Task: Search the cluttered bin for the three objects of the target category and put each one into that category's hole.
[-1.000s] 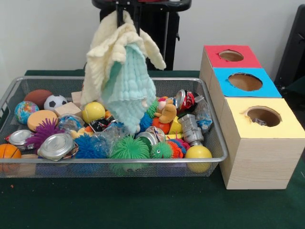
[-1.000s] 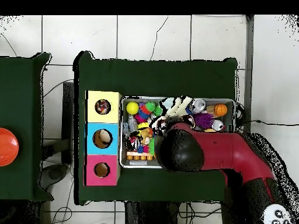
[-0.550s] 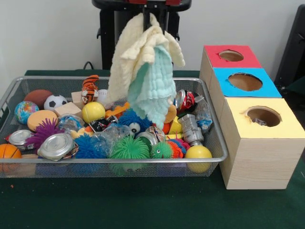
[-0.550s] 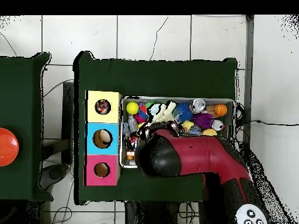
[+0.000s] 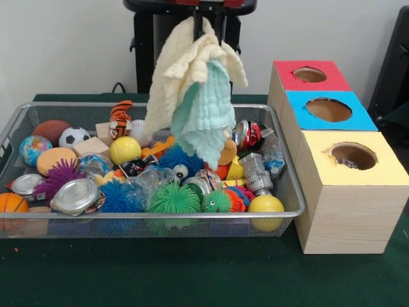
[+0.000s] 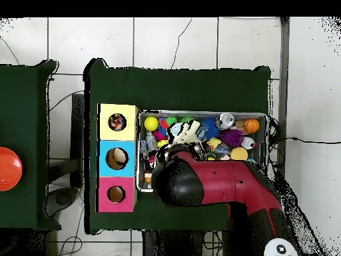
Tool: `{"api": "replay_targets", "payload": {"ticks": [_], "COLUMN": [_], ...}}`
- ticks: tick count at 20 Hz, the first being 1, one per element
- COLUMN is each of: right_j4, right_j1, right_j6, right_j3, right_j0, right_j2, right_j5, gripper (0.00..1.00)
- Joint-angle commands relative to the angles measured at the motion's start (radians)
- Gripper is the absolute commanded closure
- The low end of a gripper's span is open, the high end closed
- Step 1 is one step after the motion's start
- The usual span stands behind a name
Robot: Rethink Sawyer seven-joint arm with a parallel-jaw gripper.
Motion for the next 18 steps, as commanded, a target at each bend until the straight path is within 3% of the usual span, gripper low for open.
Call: {"api": "replay_targets", "payload": {"ticks": [1, 6, 14, 18], "right_j4": [0.032, 0.044, 0.052, 0.032], "right_j1": [0.007, 0.006, 0.014, 0.042], "right_j6": [0.17, 0.105, -0.115, -0.161], "right_j3": [0.058, 0.063, 0.016, -0.024], "right_j0": [-0.013, -0.066, -0.256, -0.316], "right_j2": [-0.048, -0.026, 0.09, 0.136], "right_j5": [-0.05, -0.047, 0.03, 0.064], "gripper": [1.0, 1.0, 1.0, 1.0]}}
